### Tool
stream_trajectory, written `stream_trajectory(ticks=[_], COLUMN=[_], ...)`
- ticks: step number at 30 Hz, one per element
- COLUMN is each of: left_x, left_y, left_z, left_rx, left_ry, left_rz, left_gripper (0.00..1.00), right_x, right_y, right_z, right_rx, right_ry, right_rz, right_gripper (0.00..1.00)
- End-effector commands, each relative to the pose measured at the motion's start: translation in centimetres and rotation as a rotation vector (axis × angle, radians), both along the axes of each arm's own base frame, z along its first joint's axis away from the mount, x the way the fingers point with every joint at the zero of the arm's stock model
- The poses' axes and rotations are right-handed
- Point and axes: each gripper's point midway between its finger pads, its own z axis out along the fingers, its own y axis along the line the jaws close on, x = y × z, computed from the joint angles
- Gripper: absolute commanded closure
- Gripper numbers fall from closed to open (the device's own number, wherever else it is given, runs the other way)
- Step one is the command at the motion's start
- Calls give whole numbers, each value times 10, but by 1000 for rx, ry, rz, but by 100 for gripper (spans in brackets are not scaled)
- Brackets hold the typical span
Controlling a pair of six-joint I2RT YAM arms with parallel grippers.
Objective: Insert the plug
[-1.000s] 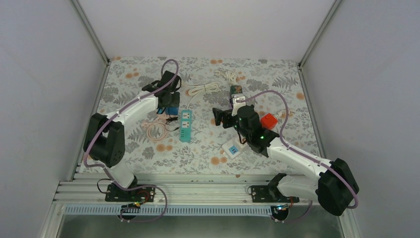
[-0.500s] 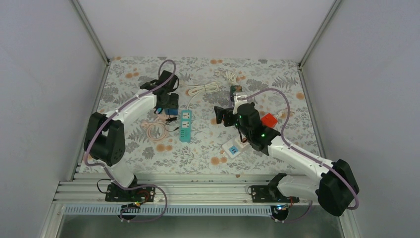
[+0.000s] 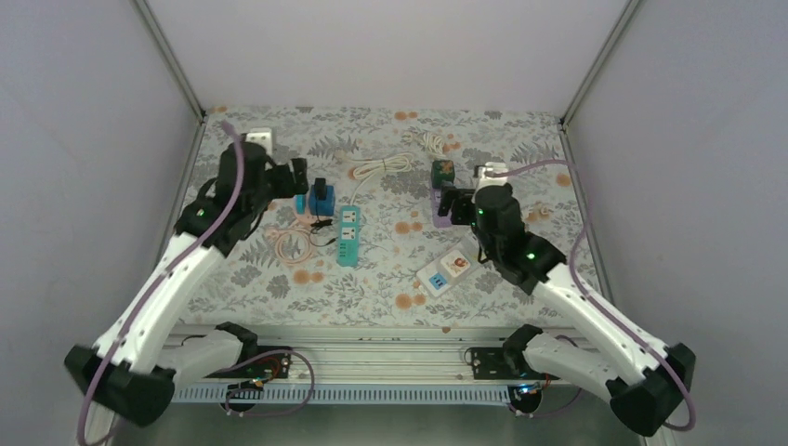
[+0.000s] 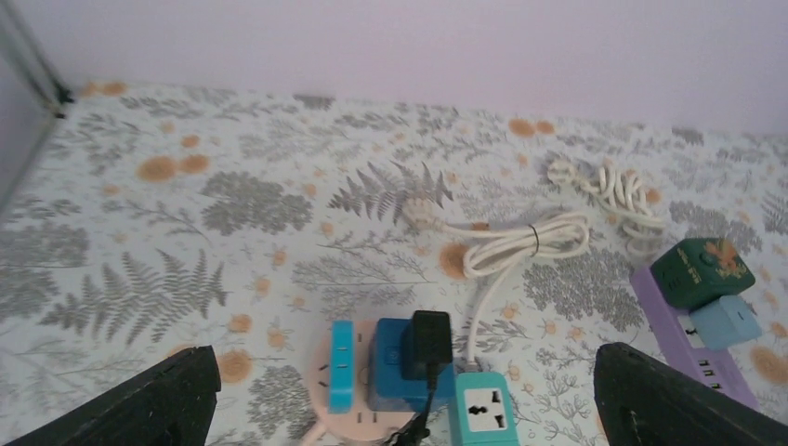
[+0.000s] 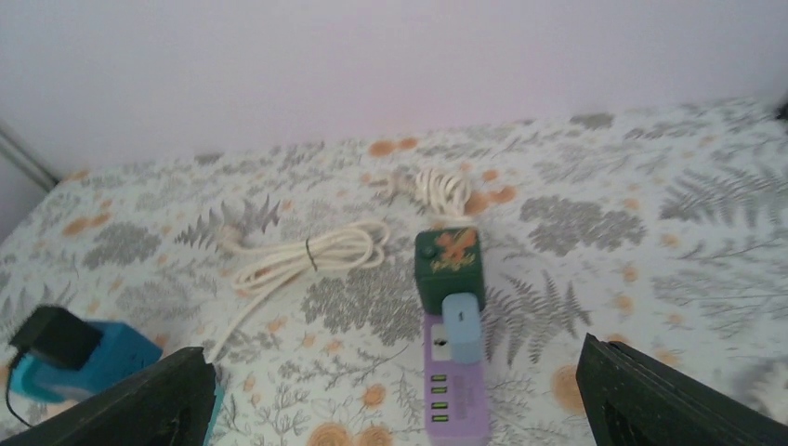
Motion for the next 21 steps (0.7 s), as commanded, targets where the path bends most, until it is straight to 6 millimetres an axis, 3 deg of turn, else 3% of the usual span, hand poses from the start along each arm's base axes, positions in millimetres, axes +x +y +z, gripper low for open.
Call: stream_trajectory(ticks=[1,4,9,16,21], left_x=[-27,-55,-94,-134,-156], left_y=[31,51,85,118,131], left_z=[25,48,62,88,101], left_rx=[4,7,25,-13,-53], left_ry=[-127,-232,-375,-553,-651], left_rz=[69,105,199,313,345], left_gripper=[0,0,0,0,0], right_x=[-23,-42,-80,-122,-139], right_y=[-50,-76,-127,-175,-187], right_z=[39,63,96,104,109], right_rx=[-3,32,106,196,219], right_ry=[-31,-71,-163,-240,-298], right_rz=[-164,-233,-377,-498,-484], right_gripper=[0,0,0,0,0])
